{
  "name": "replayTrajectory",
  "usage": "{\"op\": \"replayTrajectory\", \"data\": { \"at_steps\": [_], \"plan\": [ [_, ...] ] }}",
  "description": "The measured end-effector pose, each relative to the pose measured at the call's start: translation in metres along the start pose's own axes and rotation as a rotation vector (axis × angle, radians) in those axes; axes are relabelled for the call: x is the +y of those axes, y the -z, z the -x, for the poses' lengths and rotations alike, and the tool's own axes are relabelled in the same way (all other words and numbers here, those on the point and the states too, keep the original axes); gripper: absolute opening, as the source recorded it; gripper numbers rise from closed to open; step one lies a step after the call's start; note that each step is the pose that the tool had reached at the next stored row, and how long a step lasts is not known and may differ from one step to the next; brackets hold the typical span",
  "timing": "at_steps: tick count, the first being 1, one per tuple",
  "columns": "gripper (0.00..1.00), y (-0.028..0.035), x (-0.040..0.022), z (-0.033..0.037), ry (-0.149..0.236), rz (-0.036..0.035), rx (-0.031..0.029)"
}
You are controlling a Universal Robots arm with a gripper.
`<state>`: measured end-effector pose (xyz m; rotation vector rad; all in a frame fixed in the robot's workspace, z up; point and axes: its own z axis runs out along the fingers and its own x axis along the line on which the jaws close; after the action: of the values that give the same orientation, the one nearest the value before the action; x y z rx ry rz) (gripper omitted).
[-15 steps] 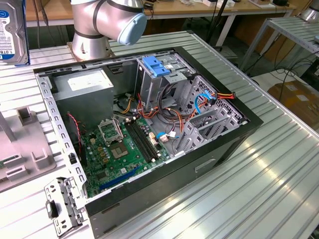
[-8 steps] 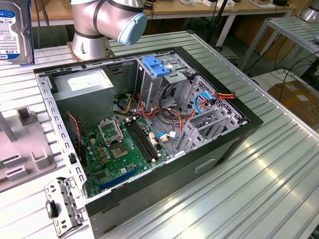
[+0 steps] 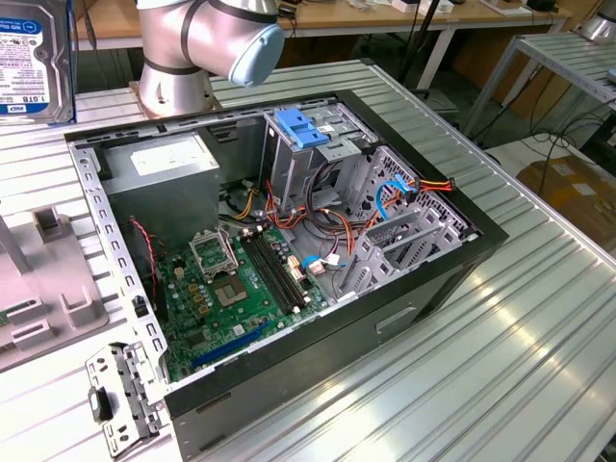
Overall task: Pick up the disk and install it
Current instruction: 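Pick up the disk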
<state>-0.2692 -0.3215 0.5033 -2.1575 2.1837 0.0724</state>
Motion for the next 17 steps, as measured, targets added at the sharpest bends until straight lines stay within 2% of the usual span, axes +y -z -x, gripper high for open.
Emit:
{"op": "replayTrajectory", "data": {
  "at_steps": [5, 13, 17],
  "plan": [
    [0.37, -0.0001, -0.0087, -0.0004, 0.000, 0.0000, 0.0000],
    [0.37, -0.0002, -0.0179, -0.0007, 0.000, 0.0001, 0.0000],
    [0.37, -0.0004, -0.0246, -0.0010, 0.000, 0.0001, 0.0000]
  ]
}}
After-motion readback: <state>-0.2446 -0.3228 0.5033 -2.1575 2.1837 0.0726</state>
